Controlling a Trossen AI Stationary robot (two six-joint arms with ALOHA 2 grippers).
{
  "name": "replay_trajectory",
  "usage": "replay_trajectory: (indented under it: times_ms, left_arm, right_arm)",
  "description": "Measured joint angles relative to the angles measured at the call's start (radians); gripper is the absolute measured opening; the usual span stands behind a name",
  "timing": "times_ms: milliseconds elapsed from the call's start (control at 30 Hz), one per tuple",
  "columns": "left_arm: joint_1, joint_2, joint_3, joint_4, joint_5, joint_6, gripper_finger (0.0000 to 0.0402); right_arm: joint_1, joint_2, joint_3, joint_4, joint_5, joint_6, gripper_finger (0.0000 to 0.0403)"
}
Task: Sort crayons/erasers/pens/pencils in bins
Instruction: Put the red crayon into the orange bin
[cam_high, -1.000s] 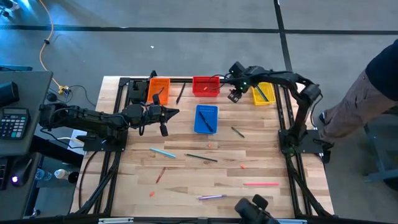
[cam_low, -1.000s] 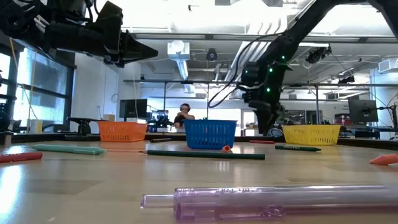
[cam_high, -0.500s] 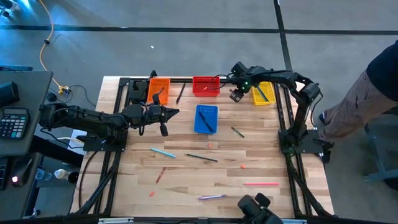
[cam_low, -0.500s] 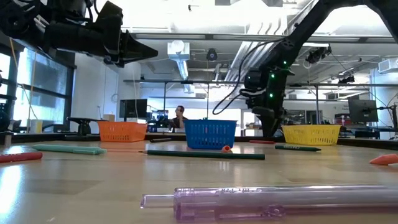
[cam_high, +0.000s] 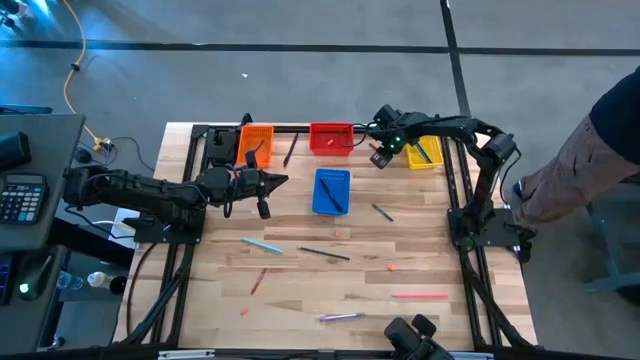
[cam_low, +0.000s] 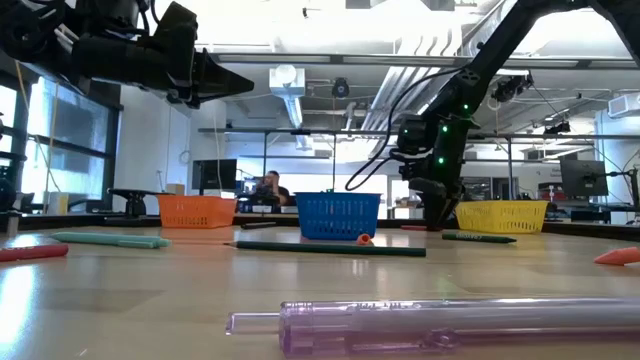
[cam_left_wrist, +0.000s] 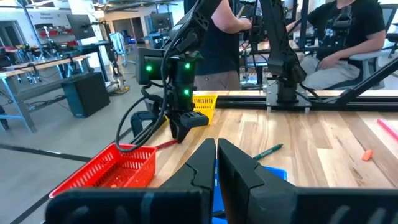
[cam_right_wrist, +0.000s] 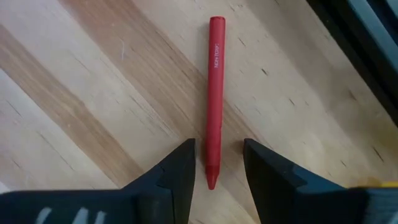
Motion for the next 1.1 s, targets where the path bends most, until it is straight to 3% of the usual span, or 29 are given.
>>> replay_trajectory:
  times_ms: [600,967,1100]
  left_arm:
    - [0.001,0.000,0.008,0.000,0.036,-0.064,0.0007]
    - [0.055,0.000,0.015,-0.018,0.033,-0.186,0.0007]
    - [0.076,0.000,0.015,-0.026,0.077,-0.211,0.0007]
  right_arm:
    - [0.021,-0.002,-0.001,-0.002,0.008,-0.005,0.0028]
    - [0.043,-0.122,-0.005,-0.026,0.010,0.028,0.0020]
    - [0.061,-0.201,-0.005,-0.026,0.007,0.055,0.0019]
